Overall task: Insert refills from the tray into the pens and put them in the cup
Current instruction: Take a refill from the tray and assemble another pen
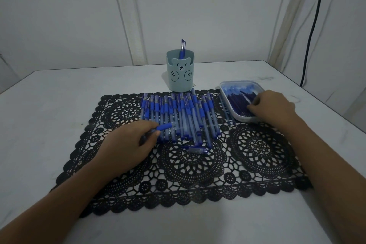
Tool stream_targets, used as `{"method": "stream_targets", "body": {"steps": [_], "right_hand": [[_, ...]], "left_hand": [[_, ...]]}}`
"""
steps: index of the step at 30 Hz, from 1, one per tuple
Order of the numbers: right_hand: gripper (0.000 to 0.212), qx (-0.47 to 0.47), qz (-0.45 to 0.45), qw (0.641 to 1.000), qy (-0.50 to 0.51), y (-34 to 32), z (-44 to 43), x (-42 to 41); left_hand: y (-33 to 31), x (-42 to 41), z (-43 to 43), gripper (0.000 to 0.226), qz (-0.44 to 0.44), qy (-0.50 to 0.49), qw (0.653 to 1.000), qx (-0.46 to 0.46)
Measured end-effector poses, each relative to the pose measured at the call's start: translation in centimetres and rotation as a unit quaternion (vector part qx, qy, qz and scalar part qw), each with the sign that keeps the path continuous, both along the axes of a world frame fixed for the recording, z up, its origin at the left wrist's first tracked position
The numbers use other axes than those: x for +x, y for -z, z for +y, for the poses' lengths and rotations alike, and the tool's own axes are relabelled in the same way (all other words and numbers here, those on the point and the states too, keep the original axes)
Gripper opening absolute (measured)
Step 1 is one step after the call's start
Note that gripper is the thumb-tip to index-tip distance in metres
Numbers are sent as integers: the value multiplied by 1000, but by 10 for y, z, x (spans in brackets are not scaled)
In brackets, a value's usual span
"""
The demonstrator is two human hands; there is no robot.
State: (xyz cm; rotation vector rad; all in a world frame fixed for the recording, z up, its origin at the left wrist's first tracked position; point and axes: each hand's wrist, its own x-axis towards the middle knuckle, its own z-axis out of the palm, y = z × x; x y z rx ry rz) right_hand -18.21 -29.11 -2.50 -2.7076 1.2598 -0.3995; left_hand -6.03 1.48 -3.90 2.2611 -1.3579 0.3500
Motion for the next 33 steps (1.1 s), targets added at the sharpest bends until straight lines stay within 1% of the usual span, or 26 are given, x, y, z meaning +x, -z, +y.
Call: {"method": "stream_targets", "body": {"steps": [8, 13, 17, 21, 24, 26, 29, 33], "right_hand": [[21, 29, -3, 1000, -5, 4, -2, 6], [22, 50, 1, 999, 9, 6, -2, 9], [16, 16, -13, 999, 37, 5, 3, 9], [19, -19, -26, 999, 34, -3, 11, 1], [17, -26, -98, 995, -24, -13, 20, -5], [22, -10, -152, 982, -112, -19, 31, -8], [25, -12, -173, 959, -226, -23, 51, -15], [18, 0, -185, 927, -326, -21, 66, -22]], "left_hand": [[1, 0, -1, 48, -5, -4, 1000, 0], [1, 1, -1, 48, -4, 1, 1000, -1], [1, 0, -1, 46, -10, 2, 1000, -3], [1, 0, -1, 46, -7, 4, 1000, -8], [1, -1, -1, 46, -4, 7, 1000, -12], [0, 0, -2, 46, -5, 12, 1000, -16], [1, 1, -1, 47, 3, 11, 1000, -22], [1, 2, -1, 46, 4, 10, 999, -35]]}}
